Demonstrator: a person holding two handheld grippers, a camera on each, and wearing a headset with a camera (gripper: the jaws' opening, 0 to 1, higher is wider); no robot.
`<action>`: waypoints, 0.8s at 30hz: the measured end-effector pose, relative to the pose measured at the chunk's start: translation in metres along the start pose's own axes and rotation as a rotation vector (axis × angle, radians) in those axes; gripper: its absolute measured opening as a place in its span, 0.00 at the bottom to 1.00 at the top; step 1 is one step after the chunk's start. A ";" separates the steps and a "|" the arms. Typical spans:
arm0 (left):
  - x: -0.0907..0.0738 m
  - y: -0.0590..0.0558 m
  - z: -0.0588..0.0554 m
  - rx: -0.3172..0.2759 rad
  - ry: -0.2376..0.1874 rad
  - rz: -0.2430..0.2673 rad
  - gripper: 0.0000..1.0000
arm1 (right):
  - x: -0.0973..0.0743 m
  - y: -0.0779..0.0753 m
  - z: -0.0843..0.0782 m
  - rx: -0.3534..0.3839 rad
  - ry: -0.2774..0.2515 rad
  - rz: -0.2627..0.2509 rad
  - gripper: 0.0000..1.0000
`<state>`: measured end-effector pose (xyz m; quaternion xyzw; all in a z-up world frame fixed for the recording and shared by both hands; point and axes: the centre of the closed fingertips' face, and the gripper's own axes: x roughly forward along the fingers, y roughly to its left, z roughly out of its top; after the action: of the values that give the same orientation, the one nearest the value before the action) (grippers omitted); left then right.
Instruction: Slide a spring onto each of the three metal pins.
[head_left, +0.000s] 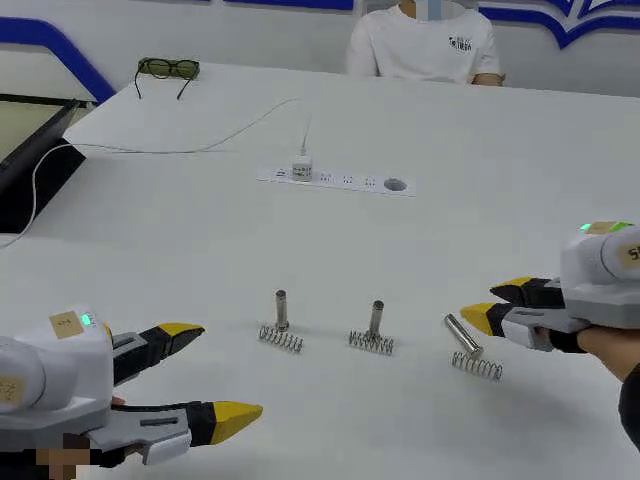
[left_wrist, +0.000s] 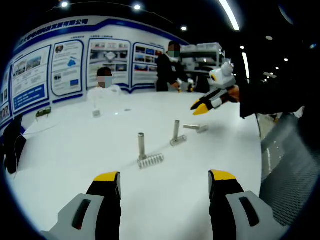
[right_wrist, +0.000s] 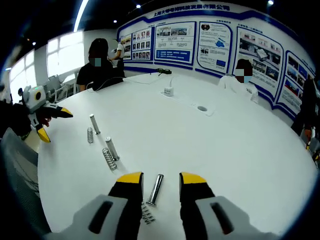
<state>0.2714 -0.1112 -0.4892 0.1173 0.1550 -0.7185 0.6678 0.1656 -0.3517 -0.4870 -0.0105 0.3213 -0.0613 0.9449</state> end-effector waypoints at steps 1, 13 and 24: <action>0.000 0.000 0.000 -0.002 0.001 0.001 0.73 | 0.004 0.000 -0.002 0.004 0.017 -0.004 0.28; 0.001 0.001 -0.001 -0.007 0.001 0.000 0.72 | 0.033 0.004 -0.019 0.045 0.140 -0.017 0.17; -0.001 0.003 -0.001 -0.020 -0.007 0.004 0.72 | 0.046 -0.004 -0.027 0.089 0.194 -0.033 0.12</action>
<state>0.2741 -0.1105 -0.4899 0.1087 0.1596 -0.7160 0.6708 0.1851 -0.3609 -0.5357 0.0320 0.4080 -0.0918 0.9078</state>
